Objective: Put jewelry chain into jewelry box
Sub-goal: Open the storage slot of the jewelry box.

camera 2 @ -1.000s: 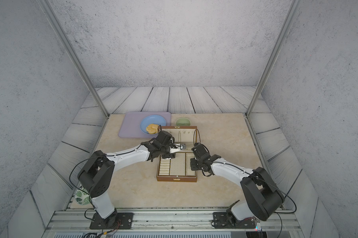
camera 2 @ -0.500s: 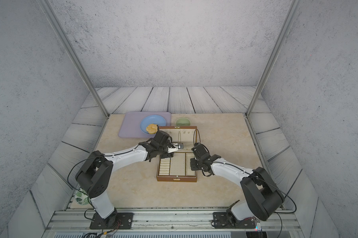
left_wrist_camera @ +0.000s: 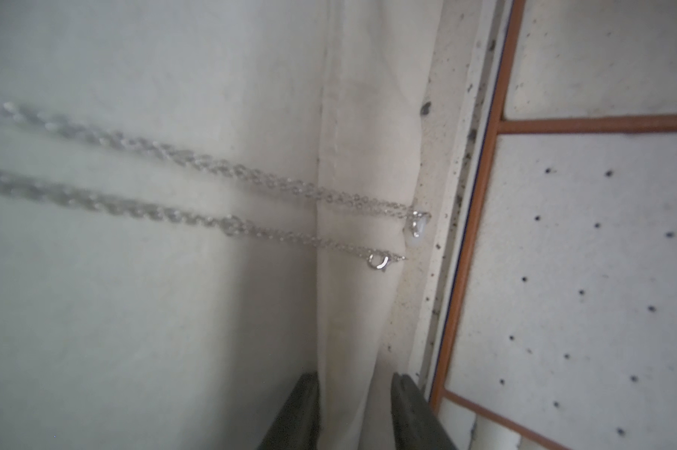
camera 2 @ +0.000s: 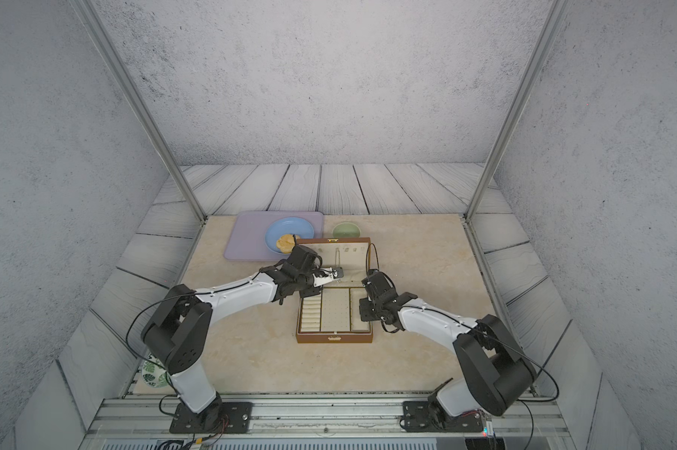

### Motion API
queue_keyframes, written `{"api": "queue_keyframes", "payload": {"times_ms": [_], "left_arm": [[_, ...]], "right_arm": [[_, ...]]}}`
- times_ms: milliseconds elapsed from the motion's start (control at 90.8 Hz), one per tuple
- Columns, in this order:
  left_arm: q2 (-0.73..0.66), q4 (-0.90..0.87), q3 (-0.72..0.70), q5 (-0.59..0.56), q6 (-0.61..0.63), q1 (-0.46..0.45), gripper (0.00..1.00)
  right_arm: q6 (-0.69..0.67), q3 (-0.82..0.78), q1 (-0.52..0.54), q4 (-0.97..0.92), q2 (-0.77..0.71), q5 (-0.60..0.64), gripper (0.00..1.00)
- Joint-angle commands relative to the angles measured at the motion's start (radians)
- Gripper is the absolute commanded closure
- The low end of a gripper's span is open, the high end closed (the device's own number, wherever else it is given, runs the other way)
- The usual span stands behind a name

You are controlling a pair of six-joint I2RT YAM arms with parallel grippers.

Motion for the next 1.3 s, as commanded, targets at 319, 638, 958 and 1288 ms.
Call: {"api": "queue_keyframes", "payload": {"times_ms": [319,638,958,1288], "left_arm": [[0.018,-0.029,0.047,-0.041,-0.039,0.018,0.72],[0.032,-0.031,0.067,-0.044,-0.052,0.016,0.89],[0.028,-0.043,0.073,-0.035,-0.065,0.005,0.99],[-0.011,-0.021,0.037,-0.028,-0.088,-0.022,1.0]], "right_arm": [[-0.033,-0.019,0.009,0.009,0.021,-0.03,0.8],[-0.033,-0.016,0.008,0.009,0.026,-0.03,0.8],[-0.035,-0.007,0.009,0.008,0.035,-0.028,0.78],[-0.036,0.051,0.01,-0.055,-0.085,0.011,0.58]]}}
